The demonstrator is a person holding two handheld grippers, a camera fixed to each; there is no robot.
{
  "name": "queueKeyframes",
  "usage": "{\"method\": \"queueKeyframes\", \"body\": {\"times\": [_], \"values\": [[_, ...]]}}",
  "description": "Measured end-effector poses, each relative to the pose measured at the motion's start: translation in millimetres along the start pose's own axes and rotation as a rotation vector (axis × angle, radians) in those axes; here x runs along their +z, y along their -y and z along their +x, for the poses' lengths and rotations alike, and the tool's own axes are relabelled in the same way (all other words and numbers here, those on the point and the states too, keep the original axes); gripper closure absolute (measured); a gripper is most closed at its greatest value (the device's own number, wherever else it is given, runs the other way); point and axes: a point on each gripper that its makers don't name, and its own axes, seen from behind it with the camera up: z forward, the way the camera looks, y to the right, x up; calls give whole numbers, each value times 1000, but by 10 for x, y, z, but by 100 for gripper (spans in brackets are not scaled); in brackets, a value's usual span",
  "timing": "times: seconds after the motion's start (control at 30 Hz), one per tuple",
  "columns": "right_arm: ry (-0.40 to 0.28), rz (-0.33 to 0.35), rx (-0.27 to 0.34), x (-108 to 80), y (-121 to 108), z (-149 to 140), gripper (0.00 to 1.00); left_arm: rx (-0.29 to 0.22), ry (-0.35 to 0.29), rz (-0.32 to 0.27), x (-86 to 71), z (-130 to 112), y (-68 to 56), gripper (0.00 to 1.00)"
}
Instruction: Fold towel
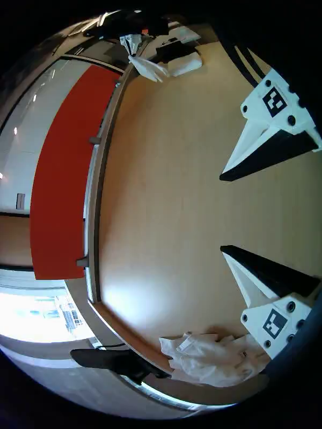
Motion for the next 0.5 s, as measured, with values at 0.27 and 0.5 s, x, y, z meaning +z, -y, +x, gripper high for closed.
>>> {"method": "queueKeyframes", "body": {"times": [0.27,0.5], "values": [[19,-11,8,-51,-95,-144,96,11,1,-8,25,29,-67,11],[28,-24,30,-173,-149,-311,96,21,0,-16,37,63,-127,12]]}}
